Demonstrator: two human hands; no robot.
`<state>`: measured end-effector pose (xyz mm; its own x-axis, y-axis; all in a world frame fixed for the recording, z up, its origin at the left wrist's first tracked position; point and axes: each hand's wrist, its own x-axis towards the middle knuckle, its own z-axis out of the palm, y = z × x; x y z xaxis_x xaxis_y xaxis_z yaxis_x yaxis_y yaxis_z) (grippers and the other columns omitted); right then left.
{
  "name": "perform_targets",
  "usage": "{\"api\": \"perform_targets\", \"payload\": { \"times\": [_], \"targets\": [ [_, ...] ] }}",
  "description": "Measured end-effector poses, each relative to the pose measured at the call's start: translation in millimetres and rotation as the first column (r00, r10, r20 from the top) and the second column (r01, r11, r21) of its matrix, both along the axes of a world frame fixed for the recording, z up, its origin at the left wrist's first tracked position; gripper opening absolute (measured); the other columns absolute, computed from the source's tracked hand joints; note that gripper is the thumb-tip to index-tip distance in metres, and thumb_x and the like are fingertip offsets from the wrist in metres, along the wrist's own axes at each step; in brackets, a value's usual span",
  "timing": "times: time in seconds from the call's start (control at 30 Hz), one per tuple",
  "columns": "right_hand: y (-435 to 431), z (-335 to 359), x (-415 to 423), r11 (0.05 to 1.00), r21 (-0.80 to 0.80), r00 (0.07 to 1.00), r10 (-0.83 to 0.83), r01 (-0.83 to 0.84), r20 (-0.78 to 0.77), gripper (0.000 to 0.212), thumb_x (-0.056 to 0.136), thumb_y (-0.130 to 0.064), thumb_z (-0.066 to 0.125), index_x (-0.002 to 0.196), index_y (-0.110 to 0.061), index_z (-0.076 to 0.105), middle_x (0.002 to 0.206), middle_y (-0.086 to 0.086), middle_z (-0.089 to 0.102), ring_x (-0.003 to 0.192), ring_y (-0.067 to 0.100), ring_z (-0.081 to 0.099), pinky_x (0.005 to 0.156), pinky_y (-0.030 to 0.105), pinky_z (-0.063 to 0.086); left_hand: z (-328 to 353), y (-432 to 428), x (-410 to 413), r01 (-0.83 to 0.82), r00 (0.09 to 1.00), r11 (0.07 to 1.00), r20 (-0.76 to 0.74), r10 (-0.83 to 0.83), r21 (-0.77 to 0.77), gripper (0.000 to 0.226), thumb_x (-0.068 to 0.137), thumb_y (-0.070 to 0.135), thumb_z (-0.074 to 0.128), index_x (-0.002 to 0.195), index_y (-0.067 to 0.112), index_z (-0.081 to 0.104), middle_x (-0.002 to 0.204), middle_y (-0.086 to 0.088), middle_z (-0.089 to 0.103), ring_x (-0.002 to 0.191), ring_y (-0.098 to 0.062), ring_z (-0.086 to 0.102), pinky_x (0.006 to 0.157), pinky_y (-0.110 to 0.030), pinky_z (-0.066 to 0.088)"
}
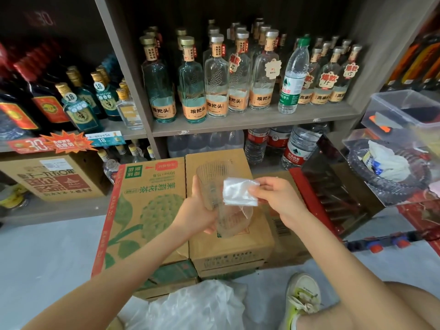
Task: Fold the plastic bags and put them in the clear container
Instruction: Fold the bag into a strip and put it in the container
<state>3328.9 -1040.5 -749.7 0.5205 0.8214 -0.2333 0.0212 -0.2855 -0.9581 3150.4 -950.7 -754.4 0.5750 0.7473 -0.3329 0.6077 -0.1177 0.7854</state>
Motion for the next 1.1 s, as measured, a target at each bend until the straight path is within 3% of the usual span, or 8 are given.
{"api": "perform_targets", "payload": {
  "times": [0.13,0.2,0.3,0.47,0.67,0.8,1.0,1.1],
  "targets": [
    [10.2,3.6,3.1,0.994,-0.059,0.973,0.105,-0.095,0.207,0.019,0.084,-0.006,0.069,0.101,-0.014,0.068,0.092,0.000,0.070,0.085,0.012,0.065,0.072,0.018,0.052,9.2,17.6,-8.9,-0.164,0.986,0.976,0.029,0.161,0.144,0.079,0.096,0.034,0.054,0.154,0.015,0.003,0.087,-0.005,0.067,0.081,-0.029,0.068,0.076,-0.046,0.058],
    [18.8,7.6,3.5,0.984,-0.093,0.942,0.175,-0.155,0.285,0.019,0.084,-0.007,0.070,0.101,-0.015,0.069,0.090,-0.003,0.069,0.086,0.011,0.065,0.076,0.024,0.052,10.7,37.5,-5.6,-0.236,0.970,0.950,0.109,0.217,0.205,0.068,0.098,0.046,0.044,0.153,0.019,0.016,0.114,-0.003,0.061,0.112,-0.028,0.059,0.094,-0.043,0.047],
    [33.8,15.4,1.5,0.959,-0.172,0.871,0.277,-0.225,0.405,0.020,0.084,-0.011,0.069,0.104,-0.014,0.070,0.095,-0.002,0.070,0.091,0.012,0.065,0.082,0.030,0.053,6.9,60.1,7.2,-0.193,0.961,0.981,0.208,0.185,0.020,0.059,0.098,0.052,0.038,0.150,0.025,0.030,0.149,0.004,0.040,0.138,-0.020,0.035,0.112,-0.040,0.026],
    [49.8,19.4,-8.0,0.955,-0.246,0.710,0.289,-0.166,0.643,0.020,0.086,-0.022,0.068,0.106,-0.019,0.072,0.101,-0.003,0.071,0.091,0.011,0.062,0.084,0.034,0.051,-16.7,61.8,18.3,-0.175,0.923,0.982,0.338,0.187,-0.065,0.035,0.103,0.032,0.039,0.120,0.013,0.063,0.117,-0.001,0.066,0.108,-0.017,0.063,0.104,-0.040,0.044],
    [32.2,12.2,-25.4,0.973,-0.186,0.661,0.229,-0.137,0.714,0.016,0.087,-0.030,0.067,0.101,-0.024,0.073,0.096,-0.008,0.071,0.088,0.008,0.060,0.090,0.036,0.045,-17.2,25.8,17.2,-0.444,0.858,0.855,0.402,0.319,0.269,0.035,0.104,0.022,0.036,0.111,0.009,0.068,0.083,0.007,0.064,0.084,-0.016,0.059,0.077,-0.032,0.045],
    [20.2,0.4,-40.3,0.990,-0.126,0.489,0.140,-0.063,0.861,0.025,0.087,-0.038,0.065,0.107,-0.026,0.072,0.095,-0.009,0.071,0.084,0.010,0.044,0.084,0.030,0.027,-15.6,1.6,14.4,-0.521,0.827,0.758,0.450,0.336,0.392,0.035,0.104,0.021,0.036,0.100,0.007,0.068,0.060,0.012,0.046,0.056,-0.013,0.047,0.054,-0.025,0.035],
    [7.0,1.2,-54.4,0.992,0.084,0.225,-0.062,-0.091,0.973,0.008,0.071,-0.032,0.080,0.076,-0.028,0.076,0.081,-0.011,0.064,0.077,0.016,0.043,0.067,0.028,0.012,-13.3,-14.7,6.0,-0.553,0.803,0.713,0.504,0.319,0.430,0.042,0.098,0.028,0.030,0.089,0.006,0.065,0.063,-0.001,0.055,0.055,-0.007,0.045,0.054,-0.015,0.033],
    [1.5,-0.1,-57.7,0.993,0.119,0.236,-0.119,0.013,0.964,0.010,0.068,-0.035,0.082,0.074,-0.029,0.075,0.090,-0.003,0.057,0.087,0.019,0.042,0.073,0.030,0.018,-14.1,-19.8,3.1,-0.565,0.795,0.703,0.511,0.325,0.432,0.042,0.099,0.028,0.031,0.089,0.005,0.065,0.062,-0.001,0.053,0.054,-0.010,0.044,0.052,-0.016,0.031]
  ]
}}
